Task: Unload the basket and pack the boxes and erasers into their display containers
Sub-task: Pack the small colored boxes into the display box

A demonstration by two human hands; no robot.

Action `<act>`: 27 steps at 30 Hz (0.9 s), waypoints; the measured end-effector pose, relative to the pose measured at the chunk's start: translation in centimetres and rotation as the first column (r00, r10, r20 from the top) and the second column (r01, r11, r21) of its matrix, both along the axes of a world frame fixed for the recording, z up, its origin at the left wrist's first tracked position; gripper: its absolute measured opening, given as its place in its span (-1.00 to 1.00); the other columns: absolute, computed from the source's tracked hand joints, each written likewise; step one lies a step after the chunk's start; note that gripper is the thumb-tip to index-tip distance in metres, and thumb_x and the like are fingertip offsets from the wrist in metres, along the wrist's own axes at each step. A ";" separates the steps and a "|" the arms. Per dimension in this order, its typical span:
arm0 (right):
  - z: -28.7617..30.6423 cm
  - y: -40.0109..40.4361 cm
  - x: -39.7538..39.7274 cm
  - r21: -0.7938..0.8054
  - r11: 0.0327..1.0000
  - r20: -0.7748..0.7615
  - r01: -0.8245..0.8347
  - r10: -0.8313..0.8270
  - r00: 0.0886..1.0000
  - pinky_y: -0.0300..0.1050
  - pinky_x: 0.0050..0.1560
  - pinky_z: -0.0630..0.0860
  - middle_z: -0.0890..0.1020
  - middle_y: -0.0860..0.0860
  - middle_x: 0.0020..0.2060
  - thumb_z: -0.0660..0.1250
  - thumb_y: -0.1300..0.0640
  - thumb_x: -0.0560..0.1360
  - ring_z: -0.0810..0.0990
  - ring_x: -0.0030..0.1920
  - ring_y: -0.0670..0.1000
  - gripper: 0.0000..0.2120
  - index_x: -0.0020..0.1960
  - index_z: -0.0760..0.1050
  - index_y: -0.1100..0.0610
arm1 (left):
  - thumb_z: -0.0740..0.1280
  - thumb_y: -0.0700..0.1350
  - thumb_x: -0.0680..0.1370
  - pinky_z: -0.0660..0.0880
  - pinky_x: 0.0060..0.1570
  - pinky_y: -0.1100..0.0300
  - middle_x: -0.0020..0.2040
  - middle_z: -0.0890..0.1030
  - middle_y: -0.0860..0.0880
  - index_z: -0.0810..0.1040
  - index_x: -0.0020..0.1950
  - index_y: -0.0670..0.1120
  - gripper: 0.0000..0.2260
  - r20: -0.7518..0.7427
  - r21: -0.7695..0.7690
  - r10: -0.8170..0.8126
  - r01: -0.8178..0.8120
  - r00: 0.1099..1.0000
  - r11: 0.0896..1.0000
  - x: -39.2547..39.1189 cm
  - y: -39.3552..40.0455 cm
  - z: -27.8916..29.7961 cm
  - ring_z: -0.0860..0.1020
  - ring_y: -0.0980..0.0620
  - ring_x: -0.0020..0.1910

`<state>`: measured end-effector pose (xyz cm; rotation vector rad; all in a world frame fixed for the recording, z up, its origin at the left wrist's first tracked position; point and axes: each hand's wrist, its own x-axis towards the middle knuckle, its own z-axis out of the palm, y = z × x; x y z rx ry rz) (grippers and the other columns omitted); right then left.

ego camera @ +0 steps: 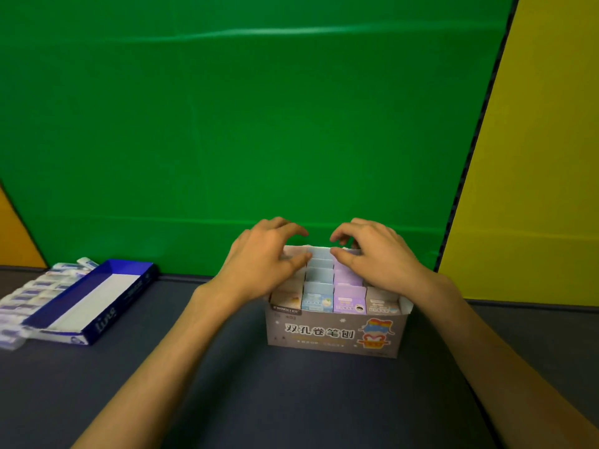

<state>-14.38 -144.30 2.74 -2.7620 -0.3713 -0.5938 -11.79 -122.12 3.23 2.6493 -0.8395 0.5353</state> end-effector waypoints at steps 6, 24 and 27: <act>1.0 3.0 -0.4 -0.046 0.991 0.018 -0.122 0.123 0.992 -0.06 0.11 0.45 0.59 -0.08 0.14 0.27 -0.10 0.59 0.54 0.14 -0.01 -0.68 0.30 0.51 -0.05 | 0.29 0.21 0.56 0.45 0.25 -0.01 0.43 0.46 0.07 0.43 0.45 0.13 -0.53 0.023 0.032 0.220 -0.220 0.975 0.975 -1.6 4.2 0.7 0.44 -0.04 0.37; 0.0 26.7 -4.9 -0.049 0.937 0.027 -0.346 0.347 0.937 -0.01 0.13 0.48 0.58 -0.06 0.13 0.29 -0.09 0.56 0.56 0.15 0.06 -0.67 0.31 0.50 -0.09 | 0.24 0.20 0.60 0.43 0.23 0.02 0.43 0.45 0.09 0.40 0.48 0.15 -0.55 0.008 0.017 0.445 -0.445 0.895 0.895 -11.8 26.6 -1.1 0.41 -0.03 0.38; -0.6 32.1 -6.1 -0.055 0.935 0.021 -0.351 0.352 0.936 0.00 0.14 0.47 0.58 -0.06 0.14 0.28 -0.08 0.57 0.55 0.17 0.06 -0.66 0.32 0.49 -0.08 | 0.24 0.19 0.61 0.40 0.21 0.04 0.47 0.41 0.09 0.36 0.50 0.16 -0.54 0.011 0.043 0.475 -0.475 0.880 0.879 -13.8 31.8 -1.6 0.40 -0.01 0.39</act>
